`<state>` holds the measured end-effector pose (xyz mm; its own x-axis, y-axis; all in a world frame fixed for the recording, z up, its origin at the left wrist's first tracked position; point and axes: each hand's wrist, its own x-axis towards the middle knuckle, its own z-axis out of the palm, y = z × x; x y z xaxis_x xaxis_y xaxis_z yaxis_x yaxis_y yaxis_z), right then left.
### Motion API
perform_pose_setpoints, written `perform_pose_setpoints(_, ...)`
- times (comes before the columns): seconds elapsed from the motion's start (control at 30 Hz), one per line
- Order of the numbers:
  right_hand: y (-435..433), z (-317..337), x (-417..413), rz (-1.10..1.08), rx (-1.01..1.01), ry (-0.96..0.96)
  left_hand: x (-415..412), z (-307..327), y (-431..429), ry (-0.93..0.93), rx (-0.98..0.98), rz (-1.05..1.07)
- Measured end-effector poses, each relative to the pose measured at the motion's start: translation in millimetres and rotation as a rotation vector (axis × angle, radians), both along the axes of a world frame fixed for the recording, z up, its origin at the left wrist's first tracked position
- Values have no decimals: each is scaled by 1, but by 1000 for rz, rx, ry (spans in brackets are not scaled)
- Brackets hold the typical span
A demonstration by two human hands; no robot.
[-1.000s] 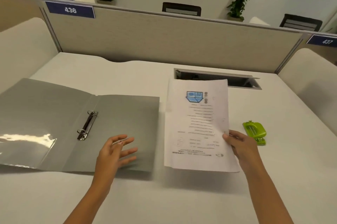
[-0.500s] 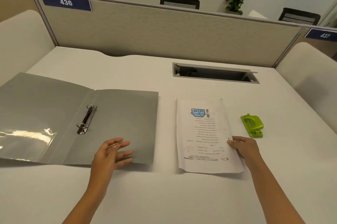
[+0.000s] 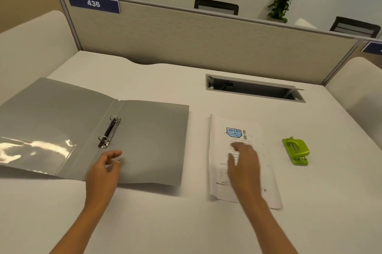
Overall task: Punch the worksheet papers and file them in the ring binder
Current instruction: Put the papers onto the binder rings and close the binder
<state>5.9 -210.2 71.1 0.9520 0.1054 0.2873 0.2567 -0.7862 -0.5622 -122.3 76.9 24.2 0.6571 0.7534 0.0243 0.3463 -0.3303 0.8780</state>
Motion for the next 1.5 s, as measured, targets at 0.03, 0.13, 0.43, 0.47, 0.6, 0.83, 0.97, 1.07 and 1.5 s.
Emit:
perform_pose_setpoints(0.03, 19, 0, -11, 97, -6, -10, 1, -2, 7, 34, 58, 0)
perform_pose_setpoints(0.13, 70, -4, -37, 361, -24, -31, 4, -10, 26, 84, 178, 16)
perform_pose_setpoints(0.43, 140, -56, -53, 789, -294, 71, 20, -22, 51, 168, 293, 71)
perform_pose_setpoints(0.47, 139, -64, -51, 782, -314, 81, 21, -23, 50, 177, 318, 71)
perform_pose_setpoints(0.6, 126, -84, -48, 757, -286, 100, 23, -24, 46, 161, 329, 37)
perform_pose_setpoints(0.83, 98, -88, -45, 727, -247, 86, 23, -27, 14, 52, 301, 60)
perform_pose_setpoints(0.97, 71, -86, -46, 696, -178, 77, 22, -31, -9, 36, 242, 113)
perform_pose_setpoints(1.07, 65, -79, -47, 610, -97, 62, 25, -28, -10, 2, 217, 127)
perform_pose_setpoints(1.5, 174, -52, -15, 480, 432, 542, 35, -15, 43, -103, 17, -69)
